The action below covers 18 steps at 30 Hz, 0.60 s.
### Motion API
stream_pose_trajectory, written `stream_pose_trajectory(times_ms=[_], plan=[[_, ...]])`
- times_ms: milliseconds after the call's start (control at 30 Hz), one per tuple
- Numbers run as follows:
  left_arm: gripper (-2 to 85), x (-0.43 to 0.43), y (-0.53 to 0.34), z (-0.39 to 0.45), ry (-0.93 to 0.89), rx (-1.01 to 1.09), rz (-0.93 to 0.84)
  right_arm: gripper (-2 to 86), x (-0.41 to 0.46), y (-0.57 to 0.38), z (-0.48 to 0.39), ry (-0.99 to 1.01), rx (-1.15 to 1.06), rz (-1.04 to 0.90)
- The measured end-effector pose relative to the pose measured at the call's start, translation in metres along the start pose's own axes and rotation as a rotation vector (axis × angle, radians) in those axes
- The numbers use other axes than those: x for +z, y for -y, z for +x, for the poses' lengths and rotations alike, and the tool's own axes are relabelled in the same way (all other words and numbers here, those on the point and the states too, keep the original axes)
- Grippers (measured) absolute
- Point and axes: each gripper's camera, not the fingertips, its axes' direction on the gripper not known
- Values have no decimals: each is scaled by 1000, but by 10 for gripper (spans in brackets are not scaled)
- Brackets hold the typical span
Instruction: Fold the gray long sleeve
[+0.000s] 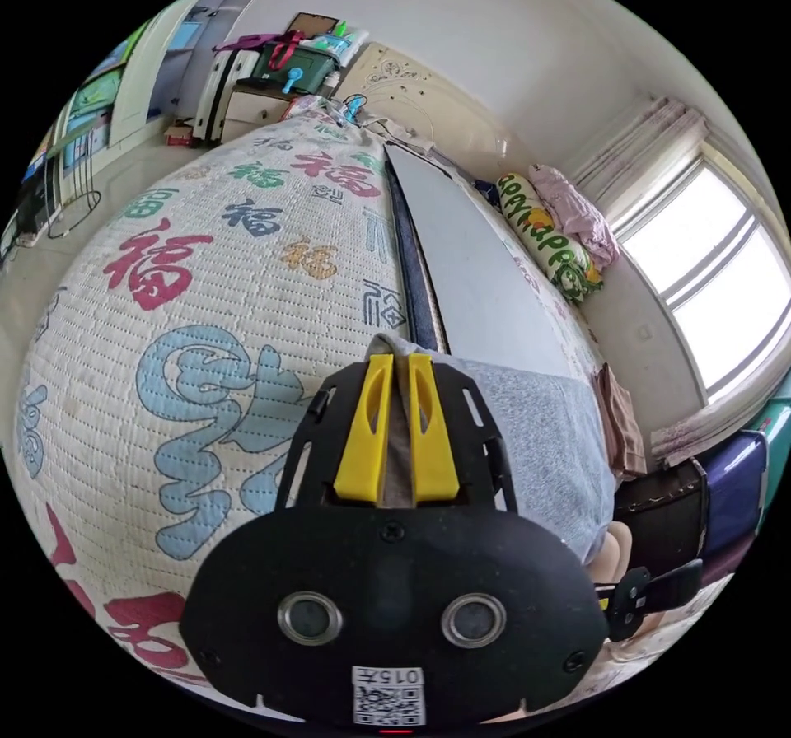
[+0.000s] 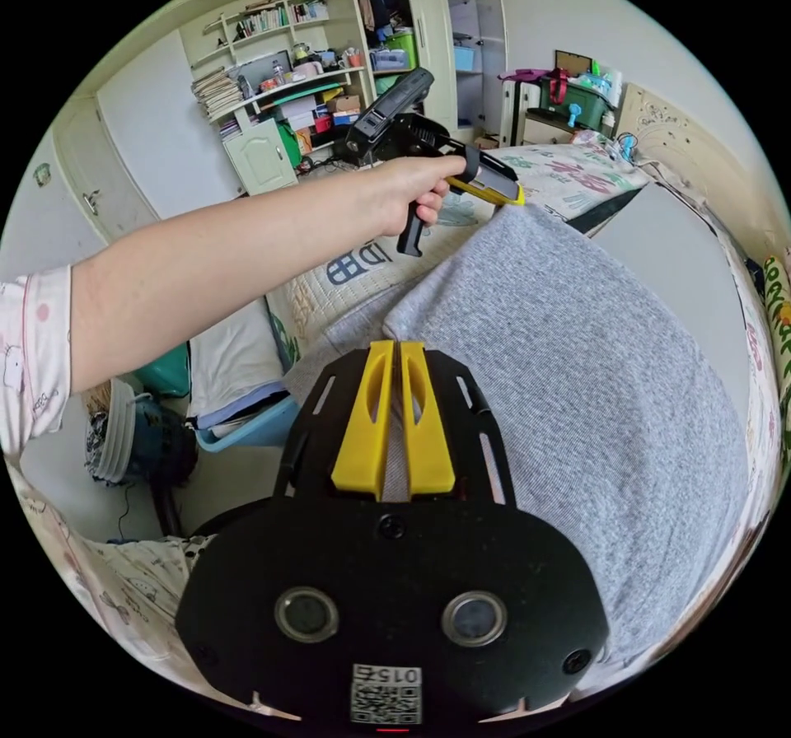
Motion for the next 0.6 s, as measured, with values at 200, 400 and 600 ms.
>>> stream_pose_trajectory(times_ms=[200,400,600], plan=[[38,28,-19,9,126,24,-78,35,19,21,-13,76,63,-50],[51,-17,-31,33,110,23,-18,44,-50,5,-43,149,96,75],[48,-111,-104,89,86,149,211,0,-216,-48,-52,-100,582,441]])
